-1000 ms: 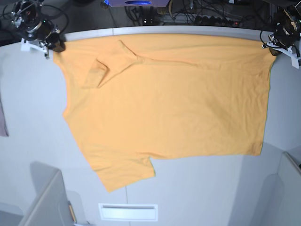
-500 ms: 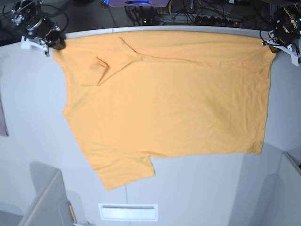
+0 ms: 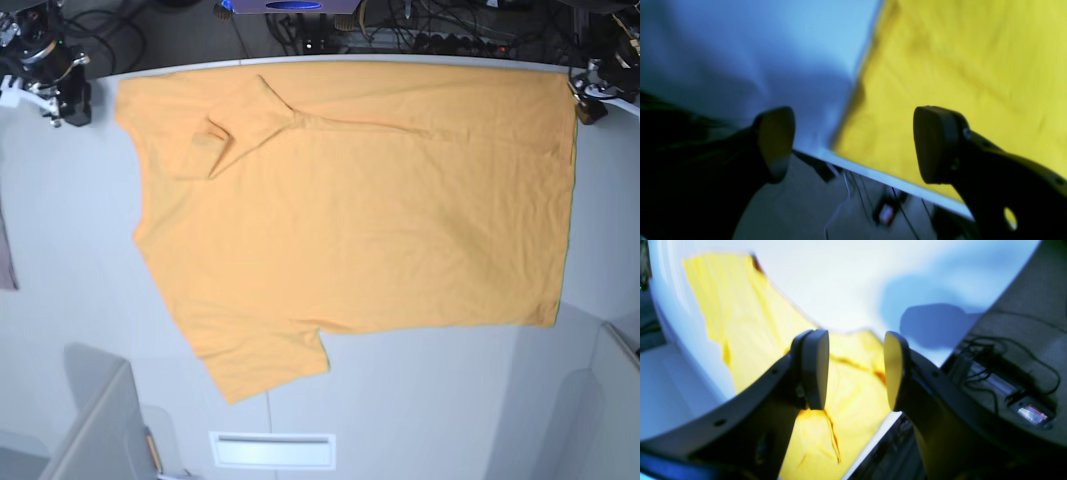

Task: Fold the T-shirt properly
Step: 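Move both grippers to the hem corners of the shirt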

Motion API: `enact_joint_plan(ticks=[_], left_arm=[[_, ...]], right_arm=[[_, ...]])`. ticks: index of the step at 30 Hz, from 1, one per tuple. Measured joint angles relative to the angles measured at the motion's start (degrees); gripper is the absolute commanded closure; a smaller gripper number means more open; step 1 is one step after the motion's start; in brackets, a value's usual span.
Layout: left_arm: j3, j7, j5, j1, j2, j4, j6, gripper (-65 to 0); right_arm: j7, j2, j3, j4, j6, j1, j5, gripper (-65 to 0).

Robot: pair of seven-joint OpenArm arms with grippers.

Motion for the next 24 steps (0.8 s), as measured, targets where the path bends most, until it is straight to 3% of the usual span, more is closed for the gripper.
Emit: enact_joint_plan(ticks=[3,6,12,14,17,21,22,24], left_arm=[[-4.9,-0.5,0.8,-2.8,-0.9,1.3,0.3,-53.3],[-1.5,0.6,0.8,-5.9,-2.5,1.4,0.2,-53.3],[6.6,-0.2,0.4,-11.7,-3.7,1.6,0.2,-51.0],[7.9,0.1,0.4,-12.3,-3.5,1.6,0.2,-42.8],[8.8,0.2,0.4,-12.6,-3.4,1.6,0.2,-27.2],[9.1,0.2,0.6,-12.4,-3.5,1.6,0.2,-3.8],[9.0,0.1,0.6,-12.2,-3.6,1.6,0.2,0.0],[8.7,0.2,0.6,-12.1,-3.6,1.6,0.2,0.0]], right_arm=[[0.0,2.7,-0.1,-0.2,-0.2,3.6,-0.2,-25.5],[0.2,5.7,-5.0,-0.9,-0.1,9.8,-1.5,-25.7],[0.0,5.0,-17.9,-10.0,0.5,26.5,-18.7,-26.4],[0.1,5.4,-21.6,-15.8,1.6,32.5,-22.8,-26.6],[1.6,5.3,-24.9,-24.0,6.1,39.9,-25.3,-26.6],[6.3,6.0,-30.2,-39.0,7.0,50.8,-29.0,-30.5],[7.7,6.2,-31.6,-43.2,6.8,53.8,-30.8,-33.5],[11.3,6.3,-34.2,-51.9,7.3,58.7,-31.3,-37.1]])
